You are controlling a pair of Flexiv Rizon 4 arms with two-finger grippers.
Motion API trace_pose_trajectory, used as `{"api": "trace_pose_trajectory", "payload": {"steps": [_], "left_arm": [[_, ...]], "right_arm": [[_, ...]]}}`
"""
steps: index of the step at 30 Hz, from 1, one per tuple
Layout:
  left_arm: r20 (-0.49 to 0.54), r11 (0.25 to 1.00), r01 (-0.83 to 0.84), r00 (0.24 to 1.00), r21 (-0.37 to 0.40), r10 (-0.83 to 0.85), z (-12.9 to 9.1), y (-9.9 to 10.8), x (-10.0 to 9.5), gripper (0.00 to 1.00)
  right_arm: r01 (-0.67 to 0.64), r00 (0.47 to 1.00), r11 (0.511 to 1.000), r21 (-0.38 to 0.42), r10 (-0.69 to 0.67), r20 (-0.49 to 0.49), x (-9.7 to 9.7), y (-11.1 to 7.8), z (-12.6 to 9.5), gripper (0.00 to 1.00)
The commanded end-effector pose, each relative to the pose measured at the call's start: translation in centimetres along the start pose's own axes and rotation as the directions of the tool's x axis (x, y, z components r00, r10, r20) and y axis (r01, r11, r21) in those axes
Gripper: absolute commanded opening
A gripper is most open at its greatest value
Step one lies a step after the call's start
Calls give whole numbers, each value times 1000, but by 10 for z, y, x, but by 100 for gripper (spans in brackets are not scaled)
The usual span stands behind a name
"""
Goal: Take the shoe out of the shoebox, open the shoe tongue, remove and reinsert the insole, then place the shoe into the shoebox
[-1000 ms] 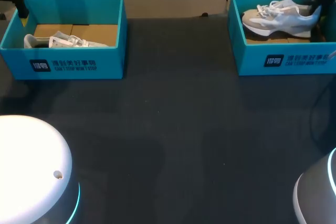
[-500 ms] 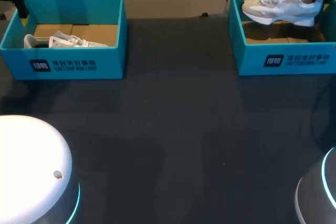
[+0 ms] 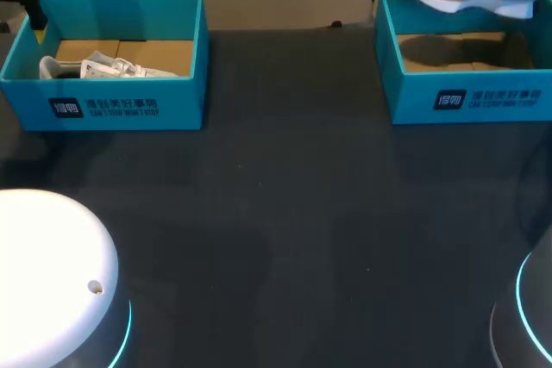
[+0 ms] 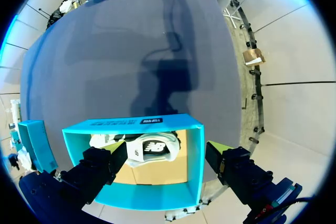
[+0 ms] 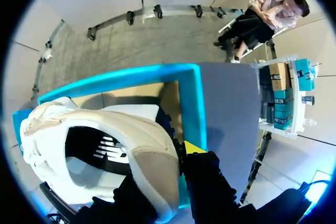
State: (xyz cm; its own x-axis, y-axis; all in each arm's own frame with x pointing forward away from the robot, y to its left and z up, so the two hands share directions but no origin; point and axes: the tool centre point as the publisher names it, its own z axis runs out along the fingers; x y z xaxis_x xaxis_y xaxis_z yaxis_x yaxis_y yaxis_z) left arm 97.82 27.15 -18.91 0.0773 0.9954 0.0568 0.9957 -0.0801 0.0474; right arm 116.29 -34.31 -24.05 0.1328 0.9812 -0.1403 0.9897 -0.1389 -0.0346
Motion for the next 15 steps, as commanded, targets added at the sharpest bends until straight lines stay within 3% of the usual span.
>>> {"api": "trace_pose_trajectory", "payload": {"steps": [1,15], "left_arm": [[-3,1000,0,1000,-3,0,-1,-2,0,100],[-3,1000,0,1000,-3,0,-1,-2,0,100]], "right_arm": [[-3,1000,1000,-26,3,-5,-4,-22,-36,0],[-2,1000,997,-74,1,-8,14,-73,-76,0]]}}
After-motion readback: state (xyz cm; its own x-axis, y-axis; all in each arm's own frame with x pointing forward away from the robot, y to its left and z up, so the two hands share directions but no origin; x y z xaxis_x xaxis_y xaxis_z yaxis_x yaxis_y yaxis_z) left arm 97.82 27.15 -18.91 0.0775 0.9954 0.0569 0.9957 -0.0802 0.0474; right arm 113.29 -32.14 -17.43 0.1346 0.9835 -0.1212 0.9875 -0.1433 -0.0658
